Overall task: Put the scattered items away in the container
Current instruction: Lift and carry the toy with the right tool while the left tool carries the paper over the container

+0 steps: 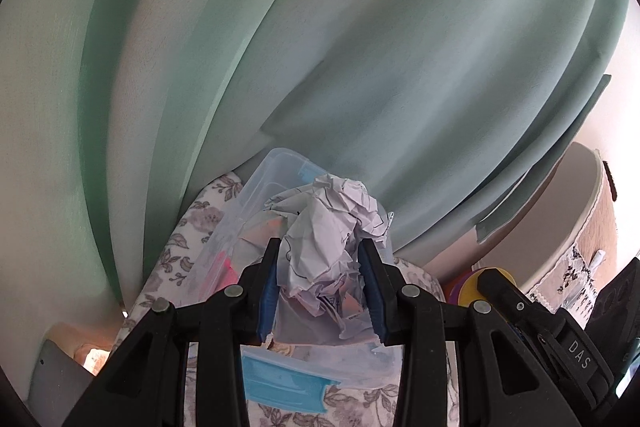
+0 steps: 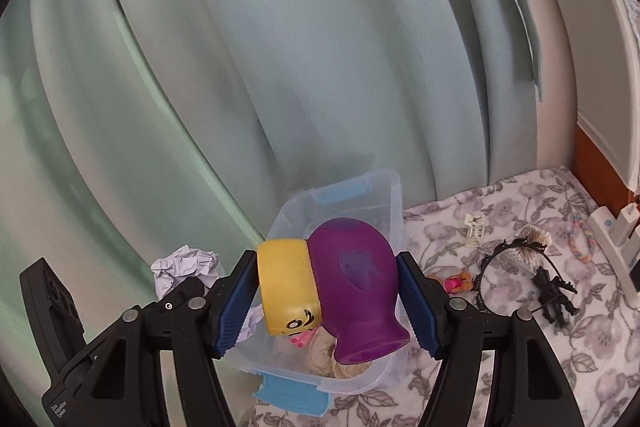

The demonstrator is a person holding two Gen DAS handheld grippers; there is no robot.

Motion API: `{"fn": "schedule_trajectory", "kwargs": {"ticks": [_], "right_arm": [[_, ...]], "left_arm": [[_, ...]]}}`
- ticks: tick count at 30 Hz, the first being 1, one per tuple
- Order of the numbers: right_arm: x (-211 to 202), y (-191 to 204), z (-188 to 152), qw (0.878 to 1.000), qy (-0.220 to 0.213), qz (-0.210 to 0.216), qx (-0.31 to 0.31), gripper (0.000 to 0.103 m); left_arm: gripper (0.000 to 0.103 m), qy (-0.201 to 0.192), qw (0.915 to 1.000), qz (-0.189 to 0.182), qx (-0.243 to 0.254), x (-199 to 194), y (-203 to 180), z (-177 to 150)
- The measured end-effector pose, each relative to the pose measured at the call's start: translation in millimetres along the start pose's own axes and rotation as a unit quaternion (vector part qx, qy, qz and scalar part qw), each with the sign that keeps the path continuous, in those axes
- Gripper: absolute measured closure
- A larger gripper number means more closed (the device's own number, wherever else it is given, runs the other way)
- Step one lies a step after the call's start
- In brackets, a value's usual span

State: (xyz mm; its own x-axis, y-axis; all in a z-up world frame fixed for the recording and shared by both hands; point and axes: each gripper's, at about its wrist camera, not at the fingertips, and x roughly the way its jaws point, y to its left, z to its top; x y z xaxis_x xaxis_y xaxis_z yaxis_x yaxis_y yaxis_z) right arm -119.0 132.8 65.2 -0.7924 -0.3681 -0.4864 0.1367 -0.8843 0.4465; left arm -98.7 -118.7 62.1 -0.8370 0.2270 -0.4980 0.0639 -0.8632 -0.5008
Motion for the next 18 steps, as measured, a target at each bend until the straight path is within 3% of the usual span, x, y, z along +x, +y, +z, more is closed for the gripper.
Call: {"fn": "schedule_trajectory", "kwargs": {"ticks": [18], "right_arm": [[53.4, -5.2, -20.1, 0.998, 0.059, -0.001, -0.004, 0.031]], "left_arm": [[0.064, 0.044, 0.9989, 0.013, -0.011, 37.6, 24.7, -10.4]]}}
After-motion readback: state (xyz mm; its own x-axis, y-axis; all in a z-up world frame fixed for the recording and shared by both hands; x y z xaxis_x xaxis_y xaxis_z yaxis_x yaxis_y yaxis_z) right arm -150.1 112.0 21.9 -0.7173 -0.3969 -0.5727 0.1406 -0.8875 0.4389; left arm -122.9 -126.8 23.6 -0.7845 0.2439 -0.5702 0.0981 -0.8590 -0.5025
